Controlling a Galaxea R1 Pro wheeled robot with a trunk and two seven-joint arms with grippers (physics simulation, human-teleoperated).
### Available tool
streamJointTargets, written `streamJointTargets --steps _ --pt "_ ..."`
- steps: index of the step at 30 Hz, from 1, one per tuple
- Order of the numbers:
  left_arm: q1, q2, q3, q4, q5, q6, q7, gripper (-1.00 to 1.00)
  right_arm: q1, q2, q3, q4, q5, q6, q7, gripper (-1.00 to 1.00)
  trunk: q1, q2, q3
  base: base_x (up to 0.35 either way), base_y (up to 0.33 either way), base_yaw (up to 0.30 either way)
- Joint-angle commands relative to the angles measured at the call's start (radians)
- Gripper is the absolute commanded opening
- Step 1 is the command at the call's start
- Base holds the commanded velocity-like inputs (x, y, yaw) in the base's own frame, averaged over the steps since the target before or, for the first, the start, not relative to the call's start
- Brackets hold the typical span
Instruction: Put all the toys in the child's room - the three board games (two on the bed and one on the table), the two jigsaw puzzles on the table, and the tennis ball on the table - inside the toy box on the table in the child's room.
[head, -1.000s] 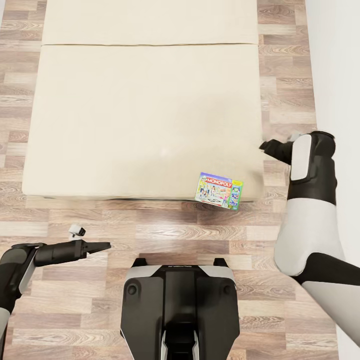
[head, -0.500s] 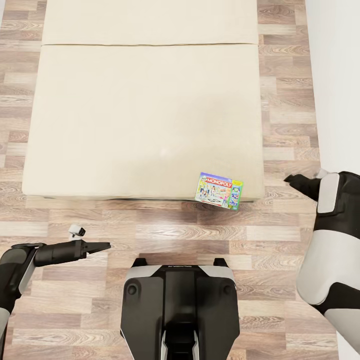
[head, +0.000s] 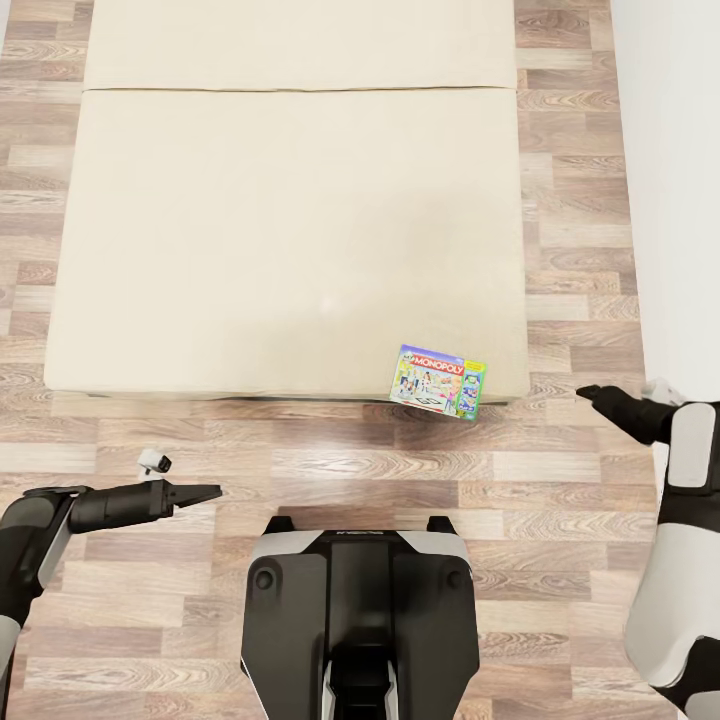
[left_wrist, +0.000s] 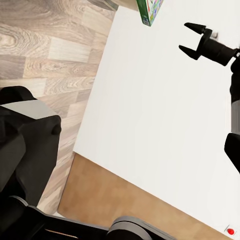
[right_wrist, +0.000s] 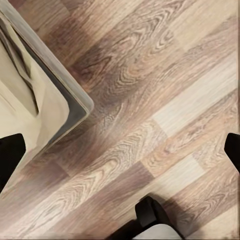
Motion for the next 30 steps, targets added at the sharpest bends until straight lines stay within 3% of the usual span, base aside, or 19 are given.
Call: streamJointTargets --steps 1,7,16,22,30 --pt "0.000 0.000 0.000 0.000 0.000 0.011 -0.004 1.00 0.013 -0.001 -0.001 -0.007 -0.016 0.003 -0.007 1.00 0.001 -0.002 -0.001 0.000 0.000 0.000" --pt "0.000 0.000 -0.001 0.000 -0.001 0.010 -0.004 1.00 0.082 0.002 -0.002 -0.024 -0.037 0.003 -0.002 1.00 0.001 -0.002 -0.001 0.000 0.000 0.000" --pt "0.000 -0.010 -0.007 0.002 -0.009 0.009 0.018 1.00 0.271 0.012 -0.003 -0.032 -0.059 0.003 0.035 1.00 0.001 -0.002 -0.001 0.000 0.000 0.000" --pt "0.000 -0.021 -0.005 0.009 -0.045 -0.006 0.103 1.00 0.392 0.014 -0.004 -0.032 -0.095 0.003 0.150 1.00 0.001 -0.002 -0.001 0.000 0.000 0.000" --pt "-0.003 -0.089 0.001 0.062 -0.075 -0.029 0.303 1.00 0.605 0.018 -0.002 -0.026 -0.126 -0.137 0.399 1.00 0.001 -0.002 -0.001 0.000 0.000 0.000"
